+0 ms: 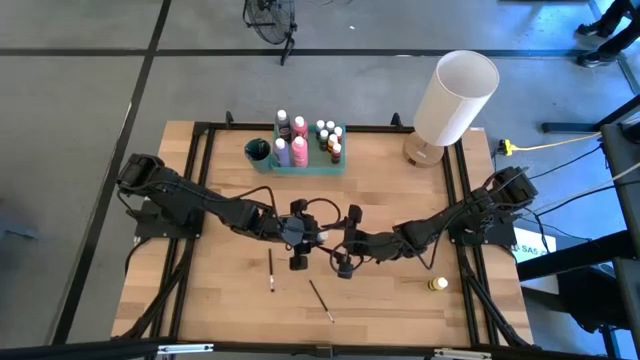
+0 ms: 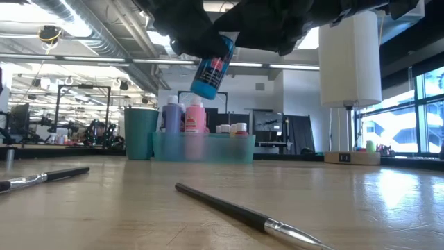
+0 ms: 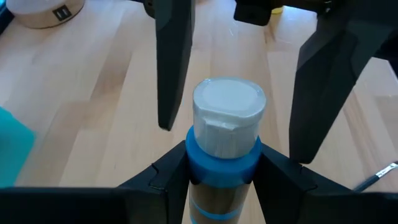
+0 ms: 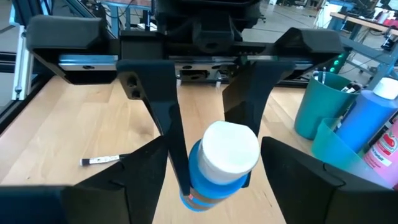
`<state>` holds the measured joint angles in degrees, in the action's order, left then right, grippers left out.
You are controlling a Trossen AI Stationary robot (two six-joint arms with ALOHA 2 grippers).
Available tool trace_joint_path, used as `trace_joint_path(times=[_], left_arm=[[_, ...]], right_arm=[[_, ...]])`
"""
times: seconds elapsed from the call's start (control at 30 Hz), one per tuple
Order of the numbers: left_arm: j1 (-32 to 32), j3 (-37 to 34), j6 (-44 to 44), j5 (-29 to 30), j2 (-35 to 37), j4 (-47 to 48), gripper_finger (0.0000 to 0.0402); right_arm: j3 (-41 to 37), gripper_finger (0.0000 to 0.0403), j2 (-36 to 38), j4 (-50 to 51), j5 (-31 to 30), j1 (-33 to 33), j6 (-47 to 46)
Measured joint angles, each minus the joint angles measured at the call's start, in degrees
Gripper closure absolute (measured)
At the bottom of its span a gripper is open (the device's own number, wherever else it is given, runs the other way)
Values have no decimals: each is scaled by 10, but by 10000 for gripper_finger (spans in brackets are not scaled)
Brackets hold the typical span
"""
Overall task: Pick & Place Paint Supplies
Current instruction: Put the small blue paint bottle into the green bin
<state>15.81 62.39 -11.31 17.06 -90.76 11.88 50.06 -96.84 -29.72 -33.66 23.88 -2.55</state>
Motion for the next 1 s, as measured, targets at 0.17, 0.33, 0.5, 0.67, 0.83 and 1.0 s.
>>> trace_joint_path(times=[0.17,0.33,0.5,0.67,0.83,1.0], left_arm=[[0,0,1,-1,0,-1,251],[0,0,2,-1,0,-1,251],[0,0,2,-3,0,-2,251],[0,0,1,-3,0,-3,251],[1,0,7,-2,0,-3,251],[1,0,3,-3,0,-1,251]], right_arm=[[0,160,0,0,0,0,0],[0,183,0,0,1,-1,0],[0,215,0,-1,-1,-1,0],[0,254,0,-2,-4,-2,0],[0,284,0,-2,7,-2,-4],[0,284,0,-2,33,-4,-4]])
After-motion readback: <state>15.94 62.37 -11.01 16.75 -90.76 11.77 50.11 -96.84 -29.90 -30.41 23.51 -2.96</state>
